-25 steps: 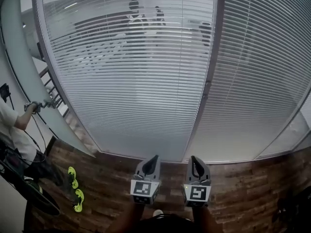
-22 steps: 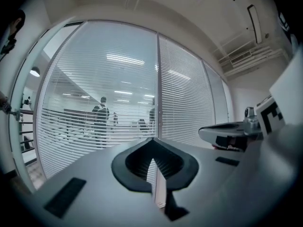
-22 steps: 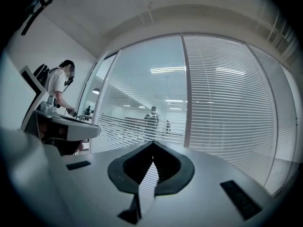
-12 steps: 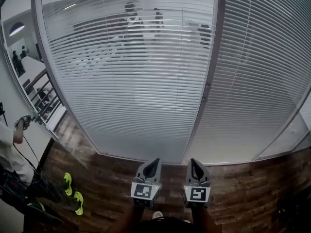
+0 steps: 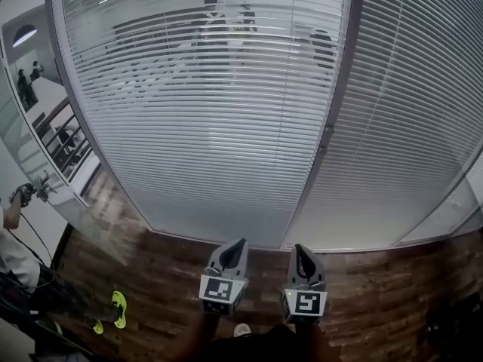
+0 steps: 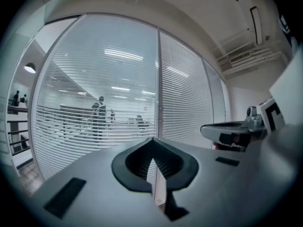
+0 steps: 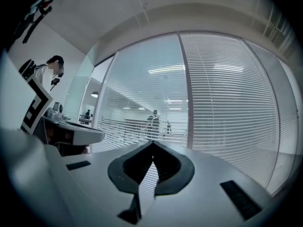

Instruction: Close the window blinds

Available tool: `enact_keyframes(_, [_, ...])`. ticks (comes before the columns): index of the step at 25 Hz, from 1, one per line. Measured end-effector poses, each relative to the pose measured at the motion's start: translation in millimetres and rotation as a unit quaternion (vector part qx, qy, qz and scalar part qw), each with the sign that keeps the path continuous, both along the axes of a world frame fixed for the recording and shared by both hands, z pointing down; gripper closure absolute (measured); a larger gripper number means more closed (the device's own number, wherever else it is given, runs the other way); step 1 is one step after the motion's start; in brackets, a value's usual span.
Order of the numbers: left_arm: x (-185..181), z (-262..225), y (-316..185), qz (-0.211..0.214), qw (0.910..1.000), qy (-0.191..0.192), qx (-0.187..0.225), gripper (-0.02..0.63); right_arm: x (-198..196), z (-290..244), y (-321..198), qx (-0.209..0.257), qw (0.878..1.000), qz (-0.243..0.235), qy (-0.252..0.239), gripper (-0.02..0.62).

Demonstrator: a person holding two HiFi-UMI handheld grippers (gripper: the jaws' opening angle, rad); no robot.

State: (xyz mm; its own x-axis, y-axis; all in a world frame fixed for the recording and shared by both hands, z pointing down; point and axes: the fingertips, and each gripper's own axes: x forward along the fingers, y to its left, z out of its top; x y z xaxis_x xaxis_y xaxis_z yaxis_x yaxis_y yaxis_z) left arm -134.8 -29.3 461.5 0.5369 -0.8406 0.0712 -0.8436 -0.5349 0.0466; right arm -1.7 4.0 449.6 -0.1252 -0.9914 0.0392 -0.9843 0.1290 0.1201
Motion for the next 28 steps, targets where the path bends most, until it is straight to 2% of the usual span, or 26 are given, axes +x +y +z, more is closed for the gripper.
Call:
enact_keyframes(4, [11.8,4.2,-7.8,0.013,0.9999,0.0,-0.002,0.606,6.9,1.2,-10.2,0.012,1.0,0.0,-0.002,0.592])
enact_keyframes(9, [18.7,-0.9,-35.0,-0.01,0.9999,-0.009,-0.001,0.606,24.1,-1.8,-37.7,0.02,0.999,-0.005,-0.029,0.592])
enact_keyframes(15, [44.1,-2.7,-74.2,-0.004,0.9999,-0.011,0.003,0.606,57.1,-6.7,-82.5,0.009,1.0,0.012,-0.026,0.592])
enact_keyframes(23, [71.8,9.7,-120.3,-0.007,0.9999,-0.014,-0.004,0.606,83.4,7.2,-132.8,0.005,1.0,0.001,-0.023,0.592])
enact_keyframes(28, [81.5,5.3,-142.4,-0.03,0.9994,-0.016,0.0,0.606,99.0,11.4,-154.0,-0.006,1.0,0.002,-0.019,0.592])
